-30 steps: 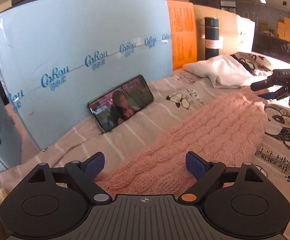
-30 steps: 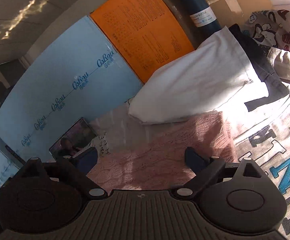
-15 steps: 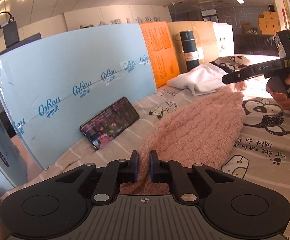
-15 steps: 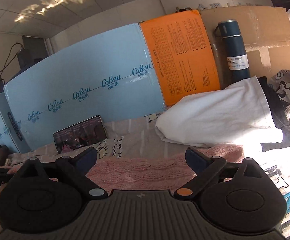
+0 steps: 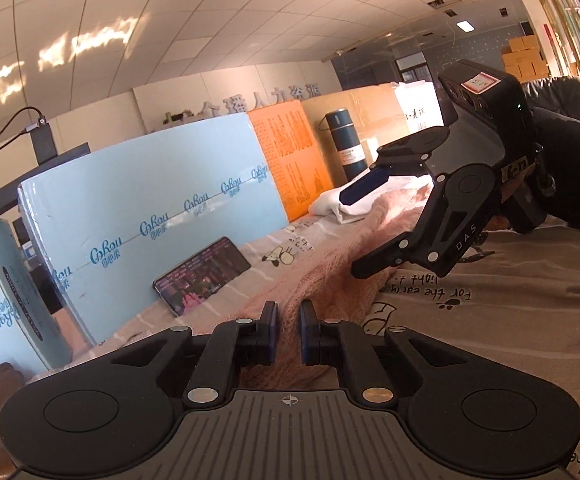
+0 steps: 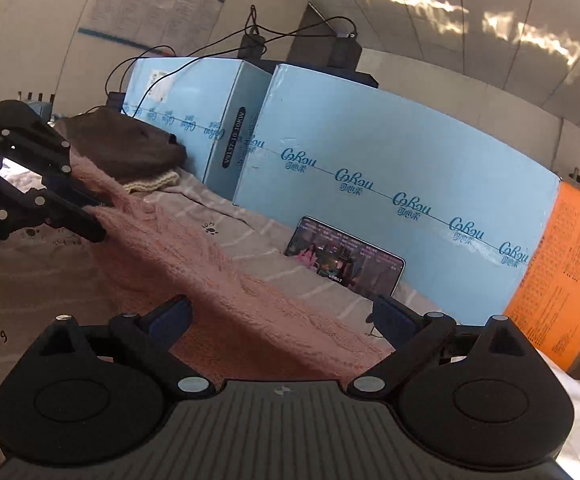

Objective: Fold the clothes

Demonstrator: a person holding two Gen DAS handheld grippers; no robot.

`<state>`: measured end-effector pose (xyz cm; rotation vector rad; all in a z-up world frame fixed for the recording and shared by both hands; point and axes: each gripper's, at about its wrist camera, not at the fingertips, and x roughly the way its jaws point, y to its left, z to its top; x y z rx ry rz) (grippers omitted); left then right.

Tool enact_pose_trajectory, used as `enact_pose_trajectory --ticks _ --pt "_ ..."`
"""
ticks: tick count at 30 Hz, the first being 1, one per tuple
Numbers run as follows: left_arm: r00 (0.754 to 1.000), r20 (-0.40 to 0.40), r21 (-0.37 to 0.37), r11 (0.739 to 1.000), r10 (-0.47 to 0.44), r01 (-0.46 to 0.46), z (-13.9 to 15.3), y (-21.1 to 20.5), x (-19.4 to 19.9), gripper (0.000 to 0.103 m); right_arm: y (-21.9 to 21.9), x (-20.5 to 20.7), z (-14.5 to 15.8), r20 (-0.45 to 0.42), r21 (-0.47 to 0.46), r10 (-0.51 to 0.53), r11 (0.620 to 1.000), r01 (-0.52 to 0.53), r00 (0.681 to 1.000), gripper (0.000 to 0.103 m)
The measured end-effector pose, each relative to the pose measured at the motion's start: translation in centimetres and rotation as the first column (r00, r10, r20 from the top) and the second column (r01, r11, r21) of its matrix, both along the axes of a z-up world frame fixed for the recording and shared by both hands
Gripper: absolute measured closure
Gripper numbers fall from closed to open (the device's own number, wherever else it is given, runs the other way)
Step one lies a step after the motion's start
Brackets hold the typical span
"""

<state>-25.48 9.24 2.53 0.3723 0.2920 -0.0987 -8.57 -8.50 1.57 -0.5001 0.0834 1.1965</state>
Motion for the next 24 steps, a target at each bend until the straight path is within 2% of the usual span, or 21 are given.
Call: enact_pose_trajectory --ticks 1,2,3,4,10,14,16,18,19,20,21,22,23,24 --pt "1.0 0.002 -0.005 1.0 -0.002 0.002 0.0 -0.2 -0.4 0.093 0.1 -0.3 -0.1 -0.003 -0.03 0.012 0.999 -0.012 1.0 0.025" --pt "1.0 0.004 -0.01 1.0 -0.004 0.004 -0.1 -0.3 -0.7 0.093 0.1 -0.6 -0.2 -0.02 -0.05 0.026 0.998 -0.027 0.999 0.061" --pt "1.0 0.005 -0.015 1.0 -0.006 0.006 -0.2 -0.5 -1.1 0.093 -0.1 -0.7 -0.1 -0.036 -0.059 0.036 0.998 -0.039 0.999 0.081" --pt "1.0 0.004 -0.017 1.0 -0.01 0.01 -0.3 -0.6 -1.5 0.093 -0.4 -1.0 -0.1 -0.047 -0.063 0.044 0.997 -0.047 0.998 0.093" --pt "0.998 -0.025 -0.054 0.997 -0.053 0.051 -0.7 -0.7 -3.5 0.094 -4.4 -5.5 0.5 -0.074 -0.039 0.067 0.997 -0.07 0.995 0.095" --pt "0.991 -0.109 -0.045 0.996 -0.083 0.078 -1.5 -1.2 -3.6 0.093 -6.3 -7.1 -0.2 -0.163 -0.059 0.057 0.996 -0.067 0.985 0.096" --pt "0.986 -0.148 -0.029 0.997 -0.079 0.076 -1.9 -1.6 -3.5 0.087 -6.6 -7.3 -1.0 -0.2 -0.083 0.033 0.995 -0.05 0.979 0.095" --pt "0.986 -0.156 -0.031 0.998 -0.062 0.058 -1.8 -1.7 -3.9 0.085 -7.1 -7.6 -1.6 -0.223 -0.091 0.014 0.995 -0.035 0.975 0.094" --pt "0.987 -0.153 -0.04 0.998 -0.05 0.045 -1.8 -1.6 -4.2 0.082 -7.3 -7.7 -1.9 -0.235 -0.095 0.004 0.995 -0.027 0.972 0.086" --pt "0.989 -0.145 -0.068 0.997 -0.029 0.019 -1.5 -1.2 -4.6 0.075 -7.7 -7.7 -1.9 -0.25 -0.082 -0.003 0.996 -0.018 0.968 0.071" --pt "0.991 -0.134 -0.122 0.992 0.007 -0.024 -1.2 -0.5 -5.2 0.067 -8.3 -7.6 -1.7 -0.267 -0.057 -0.007 0.998 -0.009 0.964 0.062" --pt "0.991 -0.123 -0.184 0.98 0.051 -0.073 -0.8 0.4 -5.8 0.062 -9.1 -7.1 -1.5 -0.285 -0.029 -0.046 0.999 0.04 0.957 0.049" --pt "0.989 -0.113 -0.249 0.96 0.1 -0.126 -0.5 1.4 -6.3 0.05 -10.0 -6.4 -1.3 -0.306 0.001 -0.107 0.994 0.112 0.946 0.043" --pt "0.982 -0.1 -0.319 0.93 0.159 -0.183 -0.1 2.7 -7.0 0.041 -10.9 -5.7 -1.2 -0.329 0.029 -0.165 0.982 0.185 0.93 0.042"
